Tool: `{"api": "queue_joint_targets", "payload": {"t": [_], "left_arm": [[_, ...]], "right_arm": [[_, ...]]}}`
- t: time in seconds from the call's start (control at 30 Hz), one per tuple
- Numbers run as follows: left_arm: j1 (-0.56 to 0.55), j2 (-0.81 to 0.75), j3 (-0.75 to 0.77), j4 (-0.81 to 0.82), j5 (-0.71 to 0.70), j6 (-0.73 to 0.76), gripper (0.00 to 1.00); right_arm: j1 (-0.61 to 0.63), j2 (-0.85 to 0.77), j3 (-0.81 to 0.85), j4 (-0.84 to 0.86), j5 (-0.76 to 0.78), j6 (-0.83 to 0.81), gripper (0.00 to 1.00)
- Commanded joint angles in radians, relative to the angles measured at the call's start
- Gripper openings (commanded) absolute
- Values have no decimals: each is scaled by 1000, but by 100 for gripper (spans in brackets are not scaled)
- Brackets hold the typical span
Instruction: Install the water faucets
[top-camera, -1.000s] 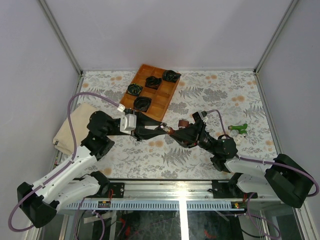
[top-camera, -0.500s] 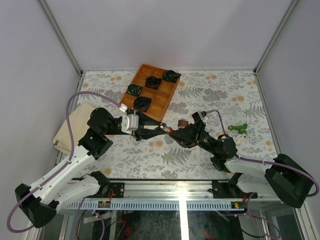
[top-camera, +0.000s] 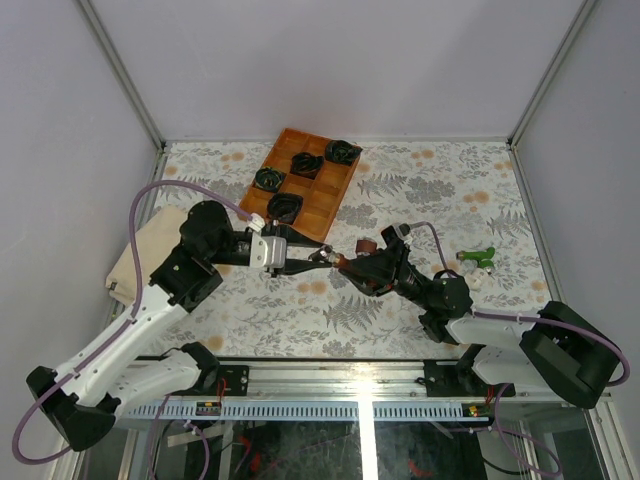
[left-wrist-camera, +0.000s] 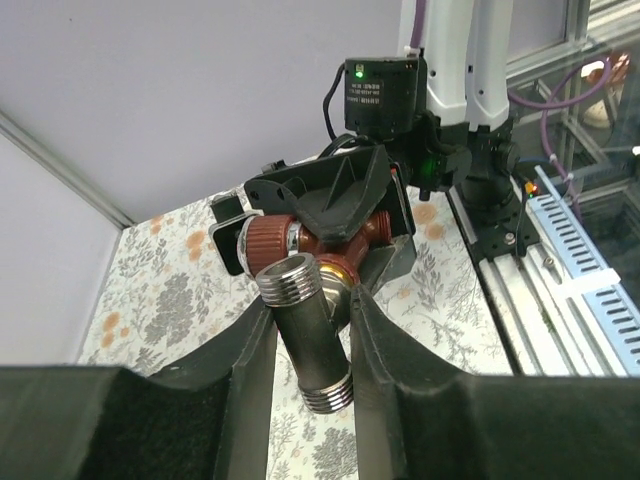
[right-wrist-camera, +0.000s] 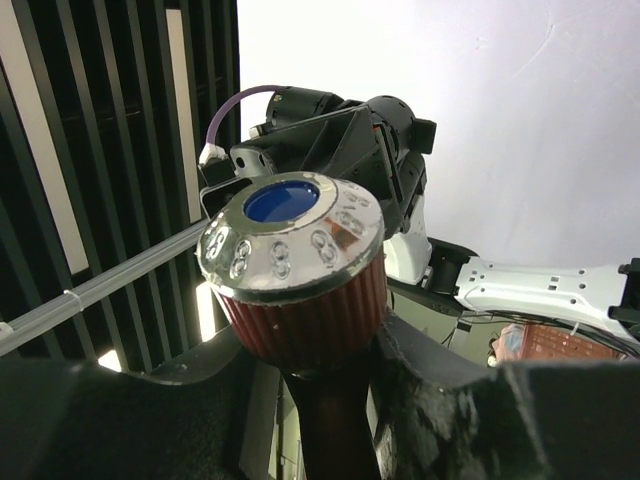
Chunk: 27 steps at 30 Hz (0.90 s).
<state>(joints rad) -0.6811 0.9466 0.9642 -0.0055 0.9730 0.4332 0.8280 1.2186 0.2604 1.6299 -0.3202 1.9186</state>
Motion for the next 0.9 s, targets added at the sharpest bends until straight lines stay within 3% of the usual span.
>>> {"api": "queue_joint_targets", "payload": {"t": [0.0, 0.33, 0.4, 0.47, 0.67, 0.87], "left_arm": [[-28, 22, -5, -175, 55, 294, 0], [-28, -11, -19, -67, 23, 146, 11], [-27, -22, -37, -27, 31, 91, 11], [-28, -37, -58, -9, 54, 101, 1], [-28, -35, -53, -37, 57, 183, 0], [-29, -7, -27, -50, 54, 230, 0]], "right_arm": [[19, 6, 98, 64, -35, 420, 0], [19, 2, 70, -17, -45, 253, 0], [19, -23, 73, -95, -53, 185, 0], [19, -38, 74, -119, -53, 165, 0], [25, 28, 48, 57, -23, 366, 0], [37, 26, 92, 65, -42, 438, 0]]}}
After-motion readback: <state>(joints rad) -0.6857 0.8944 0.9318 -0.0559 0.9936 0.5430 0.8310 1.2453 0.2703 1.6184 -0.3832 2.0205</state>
